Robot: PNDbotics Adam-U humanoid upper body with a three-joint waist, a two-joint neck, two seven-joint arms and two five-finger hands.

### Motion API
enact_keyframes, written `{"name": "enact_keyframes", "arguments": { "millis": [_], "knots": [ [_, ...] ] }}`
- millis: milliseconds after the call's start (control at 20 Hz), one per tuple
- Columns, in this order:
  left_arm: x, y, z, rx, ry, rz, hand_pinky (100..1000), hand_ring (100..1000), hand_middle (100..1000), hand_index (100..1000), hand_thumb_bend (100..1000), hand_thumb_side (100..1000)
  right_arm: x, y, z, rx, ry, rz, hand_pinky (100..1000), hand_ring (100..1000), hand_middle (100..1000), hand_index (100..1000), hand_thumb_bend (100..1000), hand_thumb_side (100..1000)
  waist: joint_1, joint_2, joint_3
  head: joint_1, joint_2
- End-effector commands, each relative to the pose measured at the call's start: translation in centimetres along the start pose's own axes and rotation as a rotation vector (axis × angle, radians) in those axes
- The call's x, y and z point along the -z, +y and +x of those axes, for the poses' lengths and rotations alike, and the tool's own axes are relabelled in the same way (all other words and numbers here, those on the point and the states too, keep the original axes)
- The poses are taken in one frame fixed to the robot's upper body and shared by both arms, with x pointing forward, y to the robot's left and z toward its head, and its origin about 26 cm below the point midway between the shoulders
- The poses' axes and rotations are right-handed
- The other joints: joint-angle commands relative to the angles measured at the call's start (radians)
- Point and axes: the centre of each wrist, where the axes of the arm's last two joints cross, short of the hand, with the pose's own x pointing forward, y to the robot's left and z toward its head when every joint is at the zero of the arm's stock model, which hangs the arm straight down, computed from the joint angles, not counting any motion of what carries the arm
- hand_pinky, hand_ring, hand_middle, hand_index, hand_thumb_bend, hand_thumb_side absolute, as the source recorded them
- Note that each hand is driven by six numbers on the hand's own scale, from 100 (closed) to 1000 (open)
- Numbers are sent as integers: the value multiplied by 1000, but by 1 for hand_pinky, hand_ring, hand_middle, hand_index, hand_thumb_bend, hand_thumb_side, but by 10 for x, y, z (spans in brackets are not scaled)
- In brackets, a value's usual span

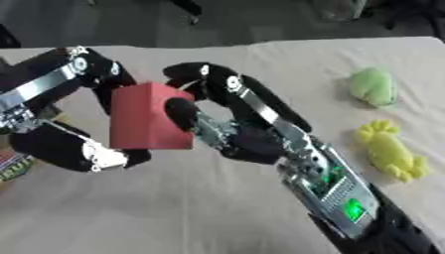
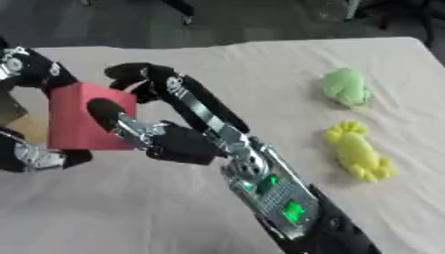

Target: Pick up the objects with one hand, pass them to the other hand, and then place them into the box on the other side of the table.

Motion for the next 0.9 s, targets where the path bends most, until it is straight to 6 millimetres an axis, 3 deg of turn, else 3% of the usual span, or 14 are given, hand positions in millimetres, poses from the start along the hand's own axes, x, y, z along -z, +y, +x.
{"name": "enact_keyframes", "arguments": {
  "millis": [50, 300, 350, 500, 700, 750, 800, 900],
  "knots": [
    [-8, 14, -3, 21, 22, 56, 534, 518, 329, 390, 541, 185, 1, -6, 10, -9, -38, -28, 804, 692, 718, 836, 384, 727, 2, -14, 0, -1, -30],
    [-21, 20, -13, 5, 74, 166, 522, 512, 319, 386, 548, 185, 1, -10, 10, -10, -67, -82, 805, 691, 718, 833, 371, 660, -1, -16, -2, -2, -77],
    [-25, 22, -17, 4, 93, 192, 519, 511, 318, 384, 548, 185, 1, -12, 10, -15, -70, -98, 807, 690, 717, 830, 362, 614, -2, -19, -2, -3, -78],
    [-37, 28, -30, 12, 161, 269, 518, 511, 316, 382, 550, 183, -2, -21, 9, -37, -76, -146, 810, 692, 720, 830, 360, 588, -5, -27, -1, 4, -69],
    [-53, 35, -51, 20, 261, 356, 513, 508, 311, 378, 559, 178, -5, -31, 7, -64, -80, -198, 812, 693, 721, 830, 360, 577, -8, -37, 2, 54, -59],
    [-56, 36, -56, 18, 283, 376, 511, 507, 310, 378, 515, 178, -6, -33, 7, -70, -82, -209, 813, 694, 721, 830, 341, 591, -9, -39, 3, 76, -60],
    [-59, 37, -60, 17, 300, 392, 511, 507, 310, 378, 561, 176, -6, -35, 7, -75, -84, -220, 813, 694, 721, 829, 360, 575, -10, -41, 4, 92, -61],
    [-63, 39, -68, 16, 334, 420, 507, 505, 308, 376, 565, 173, -8, -40, 6, -87, -82, -244, 813, 694, 722, 829, 360, 573, -13, -44, 5, 120, -59]
  ]
}}
